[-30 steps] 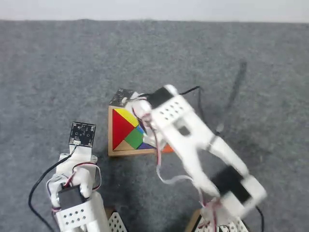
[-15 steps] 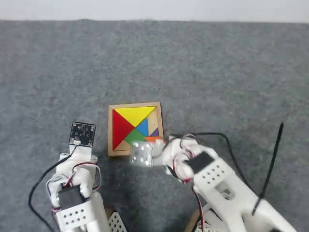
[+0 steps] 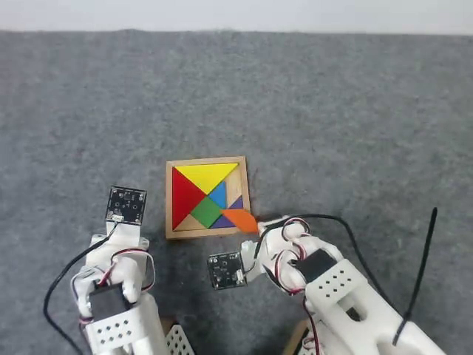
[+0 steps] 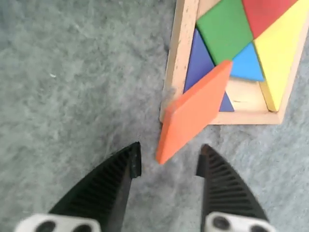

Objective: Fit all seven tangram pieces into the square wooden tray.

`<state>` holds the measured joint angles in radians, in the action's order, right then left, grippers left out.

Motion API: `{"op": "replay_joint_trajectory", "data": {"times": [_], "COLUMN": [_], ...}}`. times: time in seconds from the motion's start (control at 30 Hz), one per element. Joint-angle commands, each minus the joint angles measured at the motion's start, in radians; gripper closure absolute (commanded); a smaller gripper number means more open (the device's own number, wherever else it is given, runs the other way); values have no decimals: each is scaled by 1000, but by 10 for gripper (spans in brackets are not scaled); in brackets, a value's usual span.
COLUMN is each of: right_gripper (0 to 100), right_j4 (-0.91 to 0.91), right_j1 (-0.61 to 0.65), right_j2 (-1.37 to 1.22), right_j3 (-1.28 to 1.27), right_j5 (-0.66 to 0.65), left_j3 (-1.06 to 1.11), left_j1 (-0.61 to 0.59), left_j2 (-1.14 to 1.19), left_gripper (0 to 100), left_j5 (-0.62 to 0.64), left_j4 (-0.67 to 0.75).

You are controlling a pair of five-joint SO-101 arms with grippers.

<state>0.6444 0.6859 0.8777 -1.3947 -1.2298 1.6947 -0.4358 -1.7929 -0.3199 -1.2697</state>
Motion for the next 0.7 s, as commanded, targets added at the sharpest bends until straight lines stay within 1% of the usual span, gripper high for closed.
{"op": "replay_joint_trajectory", "data": {"times": [0.0,0.1,0.37,0.43,0.53,0.67], "right_gripper": [729,731,717,698,698,698], "right_j4": [-22,-22,-44,-68,-119,-245], "right_j1": [-21,-31,-33,-33,-33,-35], "right_j2": [25,25,22,18,-30,-151], "right_j3": [9,9,-26,-41,-41,-35], "right_j5": [-20,-68,-123,-121,-120,-120], "left_j3": [-10,-10,-10,-10,-10,-10], "left_j1": [-5,-5,-5,-5,-5,-5], "left_j2": [-21,-21,-21,-21,-21,-21], "left_gripper": [985,985,985,985,985,985], "left_j5": [-5,-5,-5,-5,-5,-5], "left_j4": [-3,-3,-3,-3,-3,-3]}}
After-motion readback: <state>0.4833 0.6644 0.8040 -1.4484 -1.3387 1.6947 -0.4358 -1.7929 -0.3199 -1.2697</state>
